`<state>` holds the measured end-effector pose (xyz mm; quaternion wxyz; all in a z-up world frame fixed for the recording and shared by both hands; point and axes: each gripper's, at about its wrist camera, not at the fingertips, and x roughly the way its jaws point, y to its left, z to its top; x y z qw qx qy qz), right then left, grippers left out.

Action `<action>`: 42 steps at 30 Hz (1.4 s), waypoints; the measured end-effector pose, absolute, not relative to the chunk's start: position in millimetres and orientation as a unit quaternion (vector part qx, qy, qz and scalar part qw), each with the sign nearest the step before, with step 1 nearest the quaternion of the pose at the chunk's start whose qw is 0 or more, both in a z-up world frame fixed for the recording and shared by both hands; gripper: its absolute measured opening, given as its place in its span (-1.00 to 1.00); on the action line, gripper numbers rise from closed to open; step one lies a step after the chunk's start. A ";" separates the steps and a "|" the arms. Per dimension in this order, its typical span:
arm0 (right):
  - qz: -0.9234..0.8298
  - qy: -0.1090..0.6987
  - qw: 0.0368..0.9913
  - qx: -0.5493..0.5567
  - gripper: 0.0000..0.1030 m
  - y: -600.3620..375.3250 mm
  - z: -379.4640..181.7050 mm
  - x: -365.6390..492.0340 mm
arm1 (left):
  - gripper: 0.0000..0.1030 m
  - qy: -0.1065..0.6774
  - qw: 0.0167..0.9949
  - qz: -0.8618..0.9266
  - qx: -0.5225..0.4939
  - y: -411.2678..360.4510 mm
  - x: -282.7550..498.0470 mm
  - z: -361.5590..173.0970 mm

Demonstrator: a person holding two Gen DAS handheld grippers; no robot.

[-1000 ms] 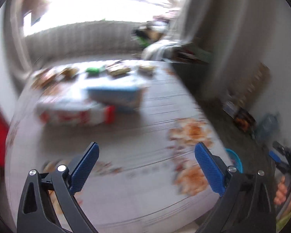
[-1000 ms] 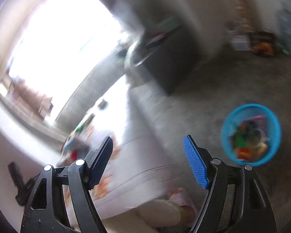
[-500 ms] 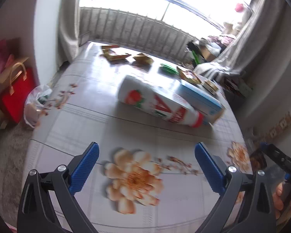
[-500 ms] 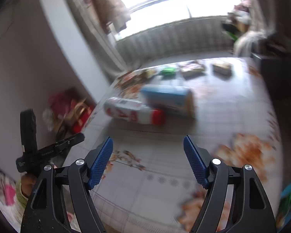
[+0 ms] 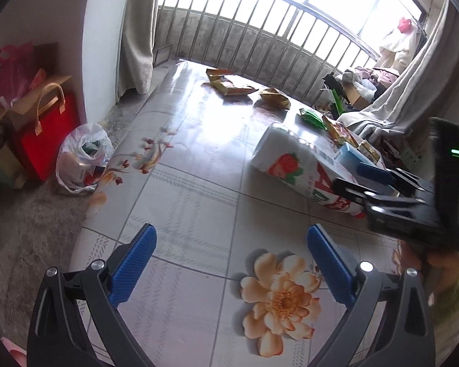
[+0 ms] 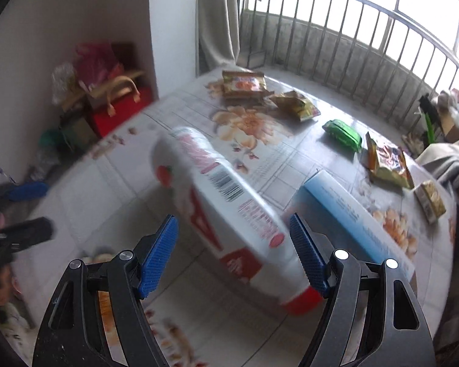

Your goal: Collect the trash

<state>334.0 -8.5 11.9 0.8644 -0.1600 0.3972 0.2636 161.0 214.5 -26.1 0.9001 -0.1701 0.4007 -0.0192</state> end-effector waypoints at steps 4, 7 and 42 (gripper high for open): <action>0.261 0.419 0.853 -0.170 0.42 -1.7 -1.1 348.3 | 0.83 0.399 0.899 -0.026 -0.181 218.2 160.1 -28.5; 0.254 0.440 0.845 -0.168 0.42 -4.0 -6.6 352.1 | 0.79 0.399 0.896 -0.034 -0.190 219.1 159.7 -29.5; 0.203 0.408 0.876 -0.157 0.53 -86.1 42.8 360.0 | 0.77 0.451 0.860 -0.161 -0.175 133.2 156.6 -35.7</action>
